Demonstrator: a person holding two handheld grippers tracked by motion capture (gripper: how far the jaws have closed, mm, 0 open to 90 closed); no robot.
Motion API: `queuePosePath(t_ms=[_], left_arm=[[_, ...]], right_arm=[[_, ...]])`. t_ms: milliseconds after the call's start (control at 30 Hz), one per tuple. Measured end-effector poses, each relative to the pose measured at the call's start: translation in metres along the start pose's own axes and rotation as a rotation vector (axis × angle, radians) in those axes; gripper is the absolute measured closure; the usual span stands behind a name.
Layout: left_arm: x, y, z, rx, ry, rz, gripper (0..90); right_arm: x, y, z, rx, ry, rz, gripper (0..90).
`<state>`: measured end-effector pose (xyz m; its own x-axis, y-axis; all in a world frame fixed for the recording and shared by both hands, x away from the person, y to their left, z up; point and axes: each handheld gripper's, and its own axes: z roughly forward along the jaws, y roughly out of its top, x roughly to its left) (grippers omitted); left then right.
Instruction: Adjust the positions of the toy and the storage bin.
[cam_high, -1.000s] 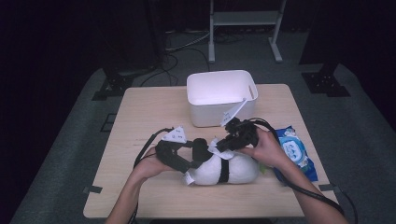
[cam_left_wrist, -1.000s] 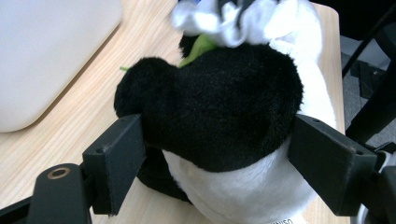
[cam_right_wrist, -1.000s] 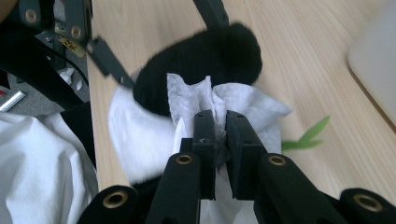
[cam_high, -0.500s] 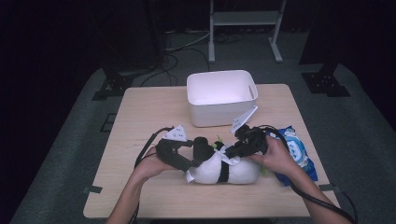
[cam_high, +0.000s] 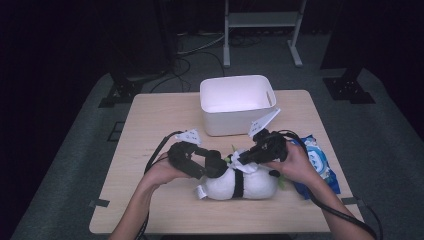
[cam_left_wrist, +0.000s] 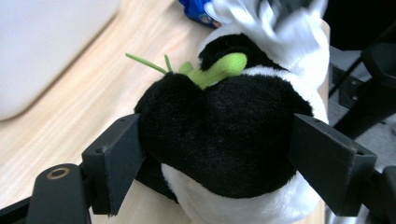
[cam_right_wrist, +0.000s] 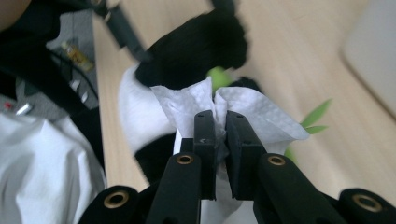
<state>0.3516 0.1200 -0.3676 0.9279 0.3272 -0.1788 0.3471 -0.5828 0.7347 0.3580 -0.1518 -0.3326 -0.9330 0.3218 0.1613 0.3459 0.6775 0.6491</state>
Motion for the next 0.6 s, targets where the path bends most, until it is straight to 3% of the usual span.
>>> queuePosePath(t_ms=[100, 200, 367, 500, 600], left_arm=[[-0.002, -0.002, 0.002, 0.009, -0.025, 0.012, 18.8], [-0.003, -0.003, 0.002, 0.022, -0.031, 0.033, 19.0], [-0.010, -0.004, 0.001, 0.024, -0.048, 0.055, 18.7], [-0.014, -0.001, 0.006, 0.040, -0.029, 0.093, 21.7], [-0.015, 0.003, 0.006, 0.032, -0.038, 0.082, 21.6]], right_arm=[[-0.009, 0.003, -0.002, -0.021, -0.011, 0.025, 82.5], [-0.014, 0.006, 0.006, -0.015, 0.007, 0.039, 82.5], [-0.006, 0.003, 0.023, 0.008, 0.070, 0.031, 82.6], [-0.002, 0.001, 0.023, 0.021, 0.080, 0.036, 82.8], [-0.002, -0.002, 0.022, 0.020, 0.079, 0.035, 82.8]])
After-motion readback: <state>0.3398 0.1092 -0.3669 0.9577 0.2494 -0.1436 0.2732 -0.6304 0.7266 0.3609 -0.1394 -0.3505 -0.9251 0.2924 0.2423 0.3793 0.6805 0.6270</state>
